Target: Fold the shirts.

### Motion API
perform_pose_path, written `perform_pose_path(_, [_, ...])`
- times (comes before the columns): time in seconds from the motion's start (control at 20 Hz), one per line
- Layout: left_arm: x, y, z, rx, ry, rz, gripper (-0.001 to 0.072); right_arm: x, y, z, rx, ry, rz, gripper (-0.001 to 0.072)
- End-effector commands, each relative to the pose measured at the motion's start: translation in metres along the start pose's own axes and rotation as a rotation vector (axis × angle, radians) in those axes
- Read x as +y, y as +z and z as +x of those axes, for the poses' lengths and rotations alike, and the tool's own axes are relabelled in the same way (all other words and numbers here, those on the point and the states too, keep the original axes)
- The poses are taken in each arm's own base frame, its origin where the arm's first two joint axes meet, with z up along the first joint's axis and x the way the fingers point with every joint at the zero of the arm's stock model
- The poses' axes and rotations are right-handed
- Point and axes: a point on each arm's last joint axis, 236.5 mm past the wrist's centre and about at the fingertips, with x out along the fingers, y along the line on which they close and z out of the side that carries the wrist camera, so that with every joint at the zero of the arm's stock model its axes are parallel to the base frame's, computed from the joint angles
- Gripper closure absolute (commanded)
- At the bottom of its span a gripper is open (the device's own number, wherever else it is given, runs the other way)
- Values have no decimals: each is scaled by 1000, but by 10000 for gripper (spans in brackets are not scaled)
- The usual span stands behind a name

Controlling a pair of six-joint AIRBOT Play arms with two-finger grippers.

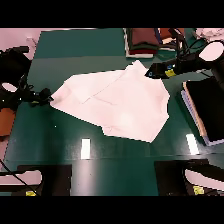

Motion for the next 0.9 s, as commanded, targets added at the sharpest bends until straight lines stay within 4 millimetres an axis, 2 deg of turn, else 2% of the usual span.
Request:
perform_pose_path(0.0, [-12,16,-13,-42,-11,40,685,-12,-23,-5,88,-9,31,332])
perform_pose_path(0.1, [-20,28,-35,-84,0,98,685,-34,-57,-9,163,-54,104,332])
perform_pose_path(0.25, [-36,41,-67,-167,-9,190,685,-78,-140,-19,318,-200,254,331])
perform_pose_path(0.3, [-39,41,-72,-175,-12,206,685,-83,-171,-22,376,-208,289,280])
perform_pose_path(0.35, [-41,40,-76,-174,-16,211,685,-82,-196,-22,421,-197,332,161])
perform_pose_path(0.45, [-43,34,-77,-151,-25,209,685,-74,-243,-21,509,-179,425,149])
perform_pose_path(0.6, [-44,28,-76,-126,-31,208,684,-58,-290,-10,582,-175,485,159])
perform_pose_path(0.75, [-44,26,-76,-117,-33,208,684,-47,-318,7,617,-188,499,159])
perform_pose_path(0.85, [-44,23,-75,-108,-34,208,684,-29,-323,25,611,-125,525,159])
